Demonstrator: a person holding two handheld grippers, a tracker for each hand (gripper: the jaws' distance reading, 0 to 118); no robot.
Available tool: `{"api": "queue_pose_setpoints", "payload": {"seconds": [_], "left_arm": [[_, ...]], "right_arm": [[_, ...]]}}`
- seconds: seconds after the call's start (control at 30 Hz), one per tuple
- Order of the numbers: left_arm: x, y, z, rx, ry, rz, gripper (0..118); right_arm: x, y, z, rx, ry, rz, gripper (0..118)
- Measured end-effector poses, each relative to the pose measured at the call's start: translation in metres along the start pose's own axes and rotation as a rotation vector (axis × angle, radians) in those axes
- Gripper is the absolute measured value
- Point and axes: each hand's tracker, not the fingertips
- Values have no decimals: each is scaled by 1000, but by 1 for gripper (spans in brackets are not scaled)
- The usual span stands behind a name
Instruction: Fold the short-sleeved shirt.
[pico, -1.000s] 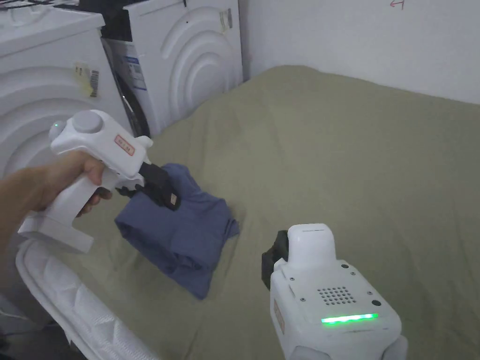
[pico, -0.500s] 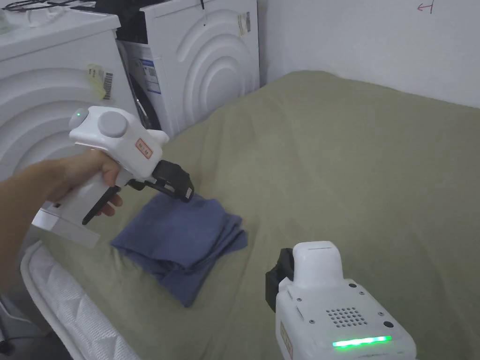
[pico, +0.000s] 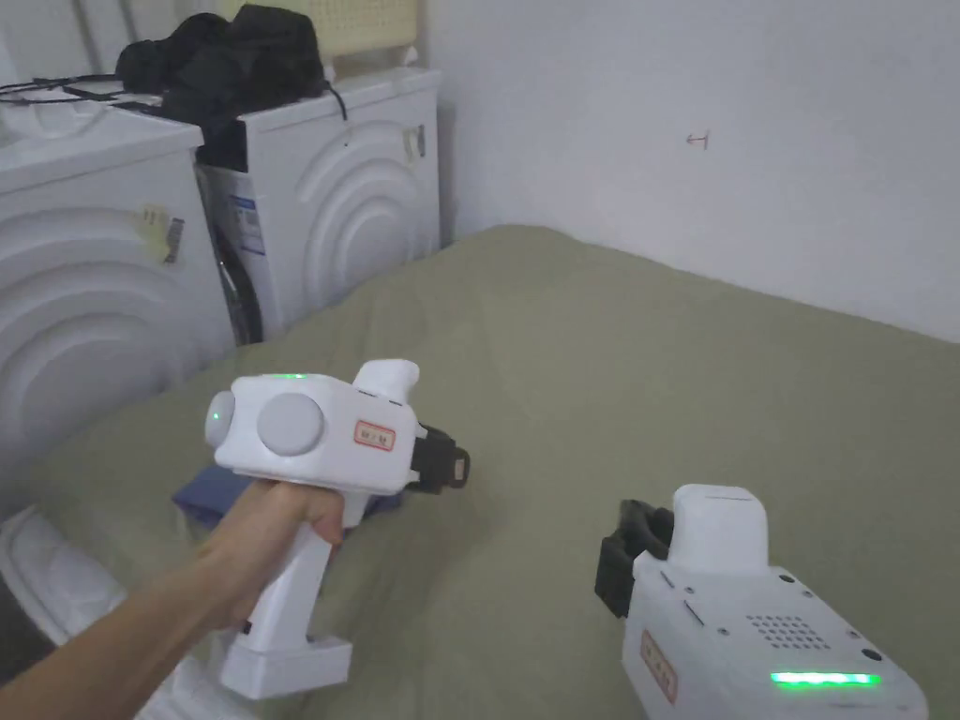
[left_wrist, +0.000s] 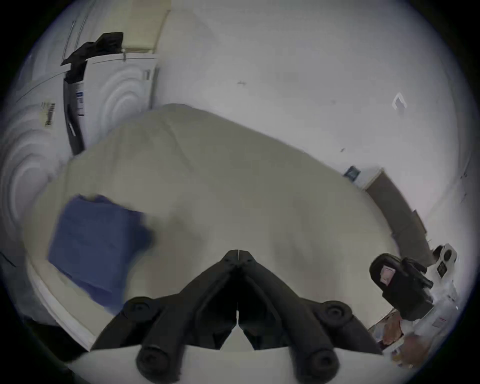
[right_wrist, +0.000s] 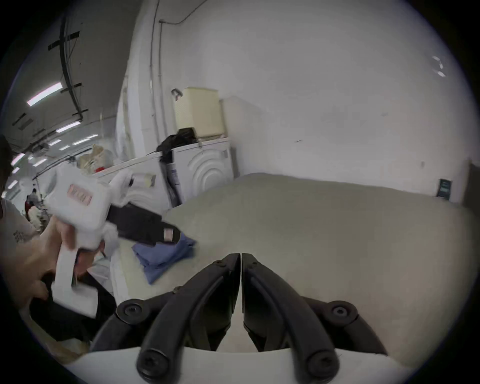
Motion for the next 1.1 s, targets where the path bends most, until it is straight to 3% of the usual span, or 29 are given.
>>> {"api": "queue_pose_setpoints", "payload": {"seconds": [0.07,0.23,0.3,0.43,0.53,0.67,1.1], "left_arm": [[65,-23,-8,30,-22,-59,0],[229,-89,-18,205,88,-250,0],[274,-107,-12,289,37,-214,0],[345,-135,6,380,65,-317,0],[371,-147,17,377,36,-329,0],[391,-161,30,468,90,-470,0],[362,-153,43,486,152,-395,0]], "right_arm": [[32,5,41,23,-76,4,8],[111,6,148,36,-297,21,8],[137,1,184,33,-358,28,8],[169,-12,241,57,-482,35,8],[179,-22,270,84,-528,-9,8],[181,-31,287,114,-562,-36,8],[175,-26,288,188,-604,-49,8]]}}
